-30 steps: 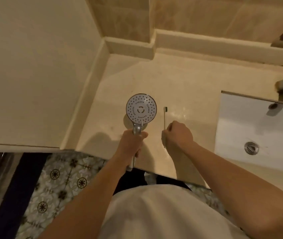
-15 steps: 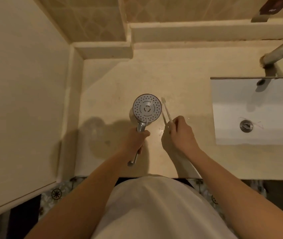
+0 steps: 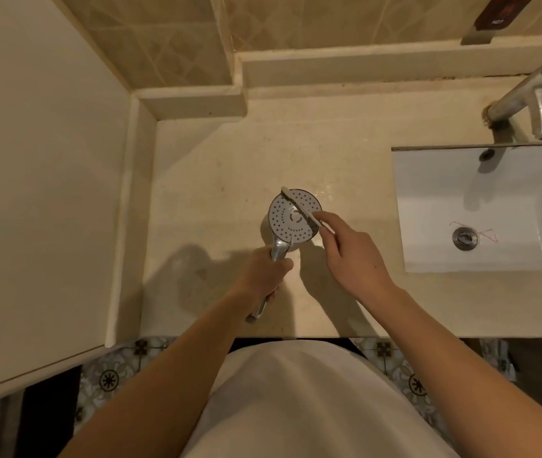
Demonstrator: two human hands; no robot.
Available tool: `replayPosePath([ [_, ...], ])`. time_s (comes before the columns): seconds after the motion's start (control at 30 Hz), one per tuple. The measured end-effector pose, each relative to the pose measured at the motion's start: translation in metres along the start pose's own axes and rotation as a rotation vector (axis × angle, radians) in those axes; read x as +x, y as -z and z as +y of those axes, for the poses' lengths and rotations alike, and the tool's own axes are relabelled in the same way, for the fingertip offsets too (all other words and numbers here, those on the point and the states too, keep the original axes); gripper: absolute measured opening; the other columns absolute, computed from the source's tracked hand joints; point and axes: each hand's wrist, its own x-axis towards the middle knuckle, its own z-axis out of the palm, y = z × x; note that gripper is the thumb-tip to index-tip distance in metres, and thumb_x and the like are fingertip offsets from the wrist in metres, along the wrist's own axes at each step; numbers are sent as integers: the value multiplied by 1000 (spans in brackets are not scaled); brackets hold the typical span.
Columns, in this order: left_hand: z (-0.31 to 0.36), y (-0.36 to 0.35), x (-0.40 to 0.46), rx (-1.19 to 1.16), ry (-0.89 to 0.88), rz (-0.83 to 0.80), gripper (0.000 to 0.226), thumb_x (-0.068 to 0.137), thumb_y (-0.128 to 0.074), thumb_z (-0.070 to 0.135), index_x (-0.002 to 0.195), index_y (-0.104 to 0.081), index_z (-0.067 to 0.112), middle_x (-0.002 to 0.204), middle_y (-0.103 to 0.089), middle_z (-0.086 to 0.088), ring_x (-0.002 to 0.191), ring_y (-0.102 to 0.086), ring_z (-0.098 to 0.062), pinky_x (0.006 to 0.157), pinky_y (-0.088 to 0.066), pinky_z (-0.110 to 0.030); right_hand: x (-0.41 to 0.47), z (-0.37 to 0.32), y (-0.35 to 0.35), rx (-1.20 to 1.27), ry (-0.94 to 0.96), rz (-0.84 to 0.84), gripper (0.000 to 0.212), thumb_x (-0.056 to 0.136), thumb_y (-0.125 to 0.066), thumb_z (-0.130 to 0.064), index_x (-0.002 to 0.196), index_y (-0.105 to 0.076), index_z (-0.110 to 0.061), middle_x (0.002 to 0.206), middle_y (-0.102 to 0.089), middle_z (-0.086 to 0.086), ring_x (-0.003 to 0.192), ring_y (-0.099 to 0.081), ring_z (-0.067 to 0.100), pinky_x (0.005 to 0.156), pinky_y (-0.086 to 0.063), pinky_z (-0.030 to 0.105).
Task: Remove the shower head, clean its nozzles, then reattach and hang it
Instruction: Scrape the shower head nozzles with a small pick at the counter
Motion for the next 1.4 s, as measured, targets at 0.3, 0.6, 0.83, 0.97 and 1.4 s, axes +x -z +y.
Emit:
replayPosePath([
  [0.3,10,1,-7,78,-54,3,6,87,-54,6,81,-54,6,50,-50,-3,31,-42,-15,35,-37,-23,-7,-9,9,-190,145,-124,38,100,-44,-24,136,-52,-33,85,-73,2,67,-64,23,58,-50,34],
  [0.6,14,3,-8,30,-23,-40,3,89,-57,8,90,-55,7,58,-50,-6,39,-43,-16,38,-39,-24,8,-6,31,-157,115,7,36,100,-42,-20,133,-52,-32,72,-67,1,61,-60,23,56,-50,37],
  [0.83,13,2,-9,70,-35,-51,5,88,-54,6,83,-54,8,55,-51,-7,32,-42,-14,36,-38,-22,-14,-6,7,-228,185,-189,42,100,-42,-23,139,-49,-34,81,-71,5,68,-63,26,56,-48,35],
  [0.97,14,3,-7,119,-70,-37,5,88,-56,8,84,-55,6,57,-52,-11,33,-42,-15,36,-38,-23,-12,-1,10,-231,173,-162,42,100,-42,-23,139,-49,-35,87,-73,3,73,-64,25,60,-50,36],
  [1.4,15,1,2,113,-78,-19,10,84,-57,10,74,-53,9,53,-51,-6,33,-43,-13,37,-39,-25,-12,2,15,-395,268,-288,49,101,-35,-27,146,-32,-46,79,-66,3,68,-60,26,56,-45,34],
])
